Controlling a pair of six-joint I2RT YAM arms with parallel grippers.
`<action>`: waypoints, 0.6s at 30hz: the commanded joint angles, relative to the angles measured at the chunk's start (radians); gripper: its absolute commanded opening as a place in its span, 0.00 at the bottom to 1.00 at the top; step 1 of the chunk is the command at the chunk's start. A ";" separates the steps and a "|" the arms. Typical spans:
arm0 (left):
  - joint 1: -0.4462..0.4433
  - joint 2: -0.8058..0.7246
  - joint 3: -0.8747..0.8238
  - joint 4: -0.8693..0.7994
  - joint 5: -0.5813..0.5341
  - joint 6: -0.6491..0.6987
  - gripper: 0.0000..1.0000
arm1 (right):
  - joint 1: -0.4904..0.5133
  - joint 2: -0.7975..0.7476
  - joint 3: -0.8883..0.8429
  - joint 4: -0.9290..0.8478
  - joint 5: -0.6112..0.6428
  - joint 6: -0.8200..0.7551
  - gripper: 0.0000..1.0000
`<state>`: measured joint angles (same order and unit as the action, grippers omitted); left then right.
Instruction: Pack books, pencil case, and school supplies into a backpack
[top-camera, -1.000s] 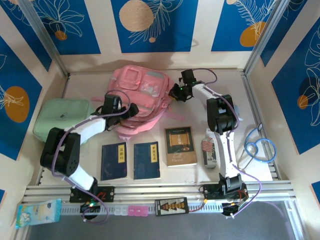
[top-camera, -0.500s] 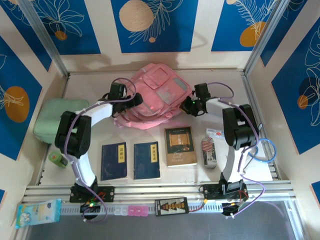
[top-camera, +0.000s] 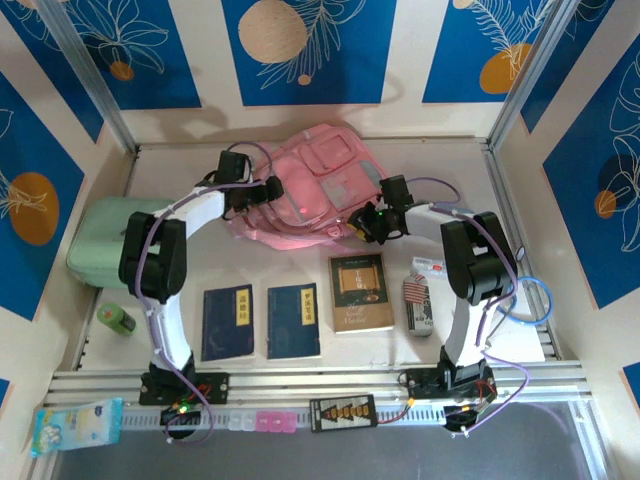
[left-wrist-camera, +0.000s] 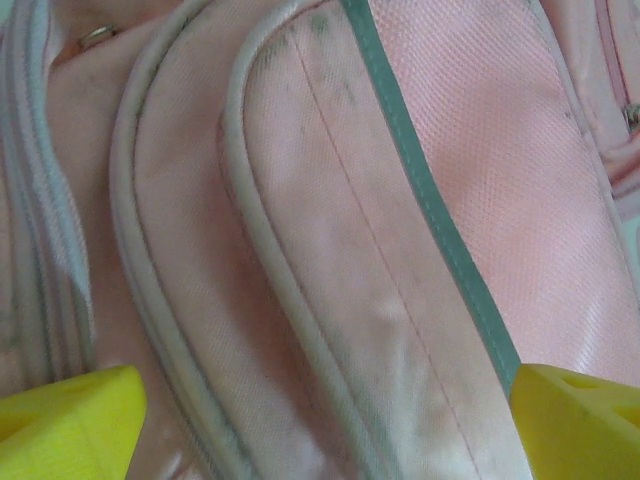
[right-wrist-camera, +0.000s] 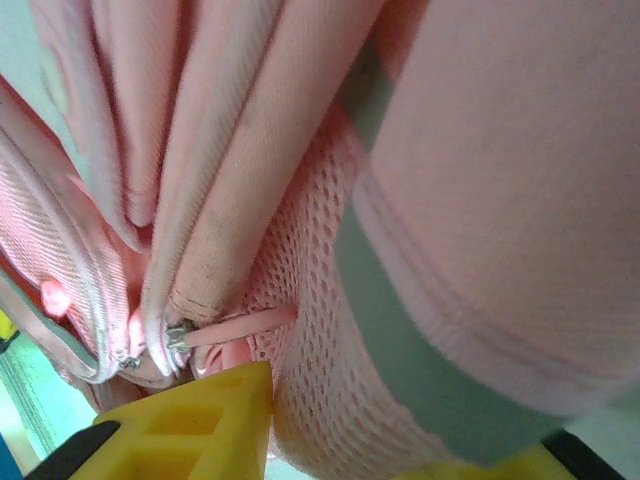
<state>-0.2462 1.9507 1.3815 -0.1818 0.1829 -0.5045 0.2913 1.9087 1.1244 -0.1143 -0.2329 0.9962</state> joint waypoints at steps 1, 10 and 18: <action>0.004 -0.151 -0.074 -0.078 -0.019 0.038 0.94 | 0.015 0.030 0.030 0.002 -0.019 0.039 0.29; -0.148 -0.392 -0.233 -0.203 -0.138 0.034 0.90 | 0.028 -0.034 0.001 0.091 -0.021 0.021 0.09; -0.395 -0.431 -0.306 -0.103 -0.234 0.047 0.79 | 0.073 -0.159 -0.002 0.148 -0.081 0.001 0.04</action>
<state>-0.5968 1.5356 1.0935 -0.3225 0.0044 -0.4797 0.3462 1.8324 1.1236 -0.0410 -0.2428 1.0214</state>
